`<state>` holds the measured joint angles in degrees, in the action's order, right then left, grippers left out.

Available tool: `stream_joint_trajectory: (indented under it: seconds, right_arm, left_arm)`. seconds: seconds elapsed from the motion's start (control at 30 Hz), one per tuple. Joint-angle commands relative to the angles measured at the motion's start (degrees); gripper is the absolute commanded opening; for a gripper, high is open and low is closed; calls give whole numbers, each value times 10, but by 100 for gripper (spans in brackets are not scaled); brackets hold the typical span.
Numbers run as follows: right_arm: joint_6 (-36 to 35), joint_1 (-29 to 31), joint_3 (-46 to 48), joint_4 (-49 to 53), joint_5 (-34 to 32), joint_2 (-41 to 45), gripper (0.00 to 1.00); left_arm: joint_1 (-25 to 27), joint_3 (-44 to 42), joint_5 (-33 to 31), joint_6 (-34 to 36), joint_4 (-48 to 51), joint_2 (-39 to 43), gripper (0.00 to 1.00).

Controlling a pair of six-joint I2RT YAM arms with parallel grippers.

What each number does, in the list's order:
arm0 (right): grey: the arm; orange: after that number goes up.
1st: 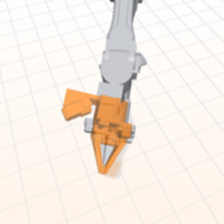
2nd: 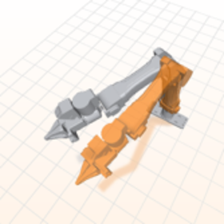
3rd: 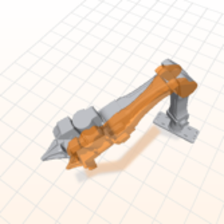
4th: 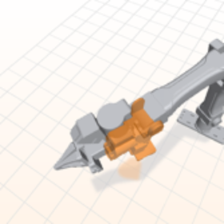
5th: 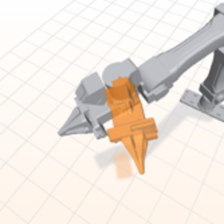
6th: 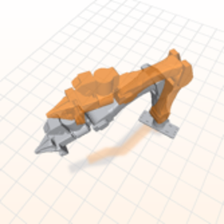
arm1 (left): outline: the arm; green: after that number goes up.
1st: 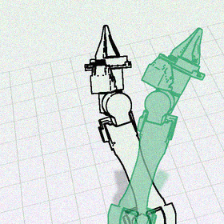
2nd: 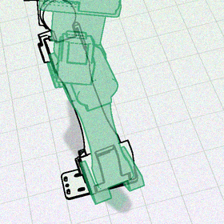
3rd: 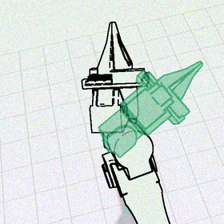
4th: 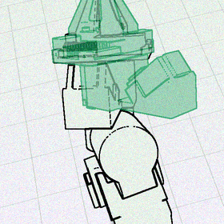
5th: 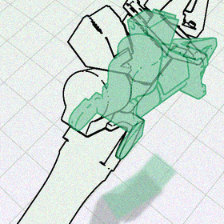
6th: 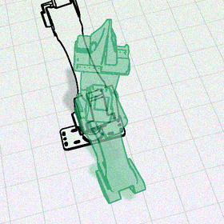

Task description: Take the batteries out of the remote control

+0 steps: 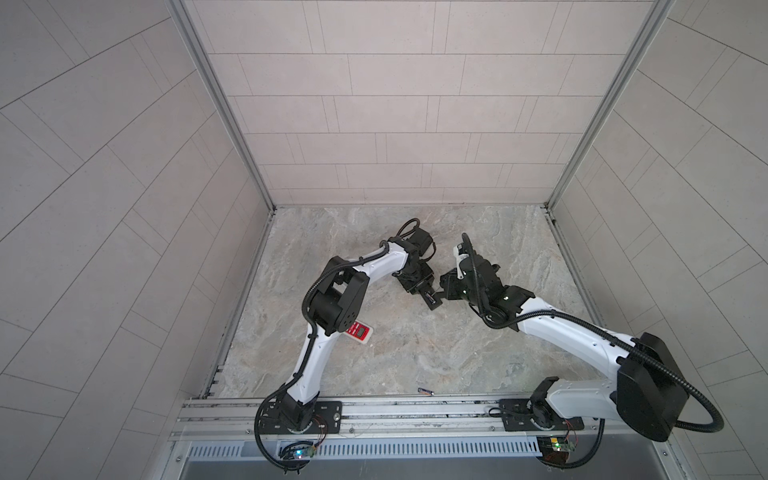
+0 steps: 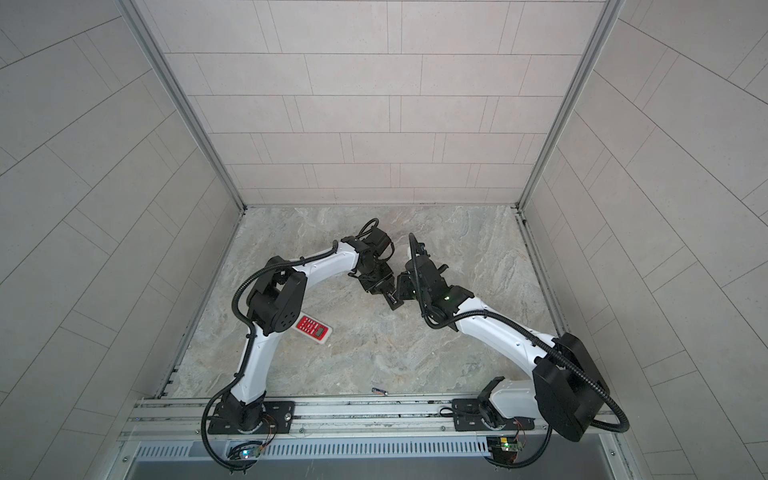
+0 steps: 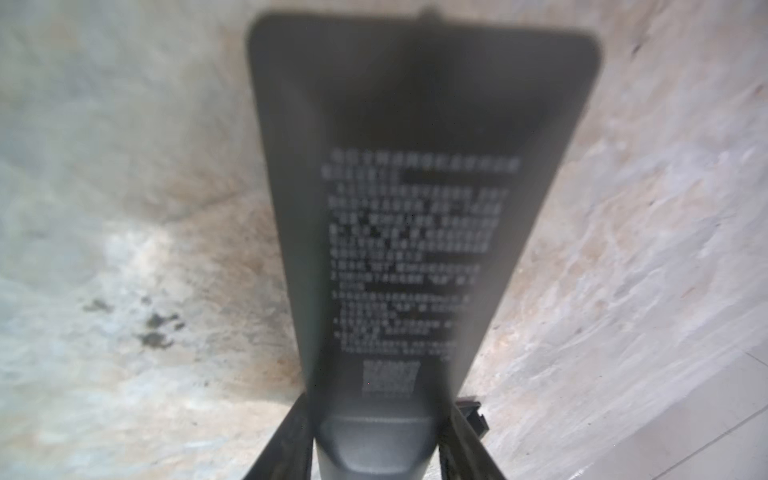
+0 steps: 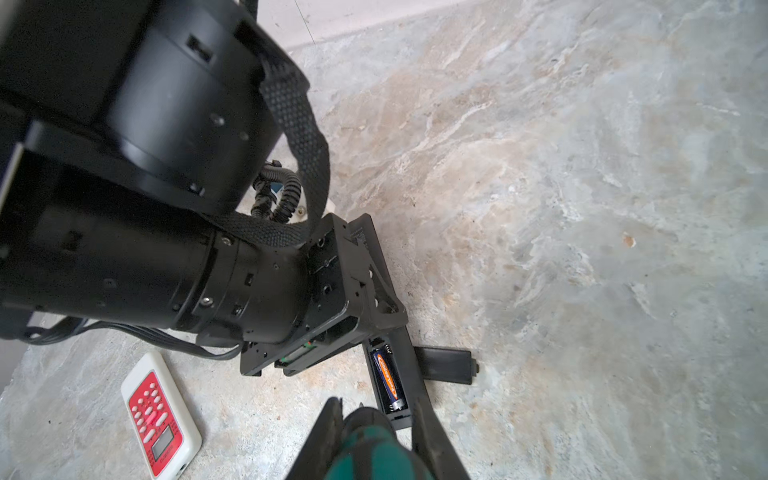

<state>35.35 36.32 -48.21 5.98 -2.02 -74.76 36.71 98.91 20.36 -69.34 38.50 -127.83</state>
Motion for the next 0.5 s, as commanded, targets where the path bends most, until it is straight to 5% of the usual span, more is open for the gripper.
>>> stream_joint_trajectory:
  seconds: [0.0, 0.47]
  right_arm:
    - [-21, 7, -19, 11, -39, -13, 0]
    - [-57, 21, -52, 5, -97, -68, 0]
  left_arm:
    - [-7, -16, 10, 10, -48, 30, 0]
    - [-31, -79, 43, 20, -142, 42, 0]
